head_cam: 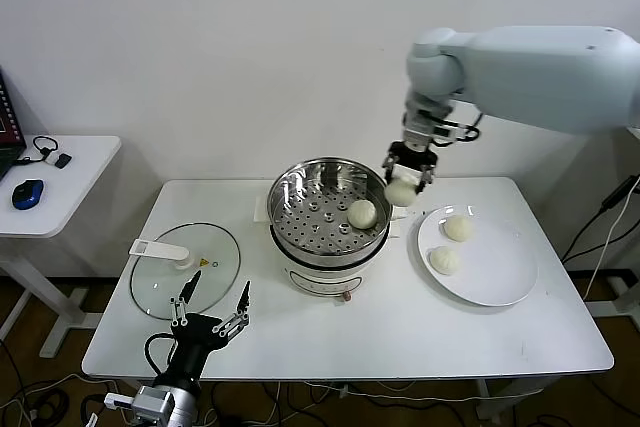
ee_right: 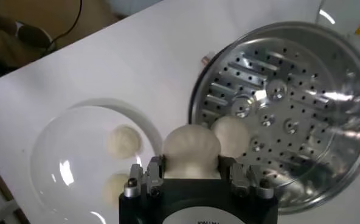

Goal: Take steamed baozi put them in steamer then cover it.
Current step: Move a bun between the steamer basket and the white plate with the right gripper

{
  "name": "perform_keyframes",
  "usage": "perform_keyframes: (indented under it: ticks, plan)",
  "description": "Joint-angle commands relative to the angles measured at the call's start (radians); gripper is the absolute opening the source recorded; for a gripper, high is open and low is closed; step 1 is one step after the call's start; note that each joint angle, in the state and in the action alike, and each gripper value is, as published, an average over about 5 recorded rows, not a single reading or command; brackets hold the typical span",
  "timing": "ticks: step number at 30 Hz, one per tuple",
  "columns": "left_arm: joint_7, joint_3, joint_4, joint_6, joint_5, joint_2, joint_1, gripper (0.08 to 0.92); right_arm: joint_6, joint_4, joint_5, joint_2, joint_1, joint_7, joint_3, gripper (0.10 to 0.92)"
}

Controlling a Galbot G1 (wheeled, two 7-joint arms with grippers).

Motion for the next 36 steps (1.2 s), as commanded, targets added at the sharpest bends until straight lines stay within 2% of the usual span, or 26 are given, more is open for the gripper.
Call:
perform_keyframes:
  ticks: [1, 6, 13, 36]
  plan:
    - [0.0, -0.001, 0.001, 0.004, 0.003, -0.005, 0.001, 0.823, -0.001, 0.038, -0.184, -0.326, -0.176, 0.005, 0.121, 0.579]
    - [0.0, -0.001, 0.003, 0.006, 0.007, -0.006, 0.006, 0.823, -0.003, 0.01, -0.292, -0.444, -0.366, 0.013, 0.263, 0.577]
    - [0.001, 0.002, 0.011, 0.011, 0.012, -0.006, 0.003, 0.823, 0.0, -0.006, -0.402, -0.524, -0.587, 0.02, 0.439, 0.577]
    - [0.001, 0.011, 0.036, 0.008, 0.009, -0.002, -0.011, 0.823, 0.002, -0.11, -0.54, -0.512, -0.816, 0.051, 0.642, 0.579]
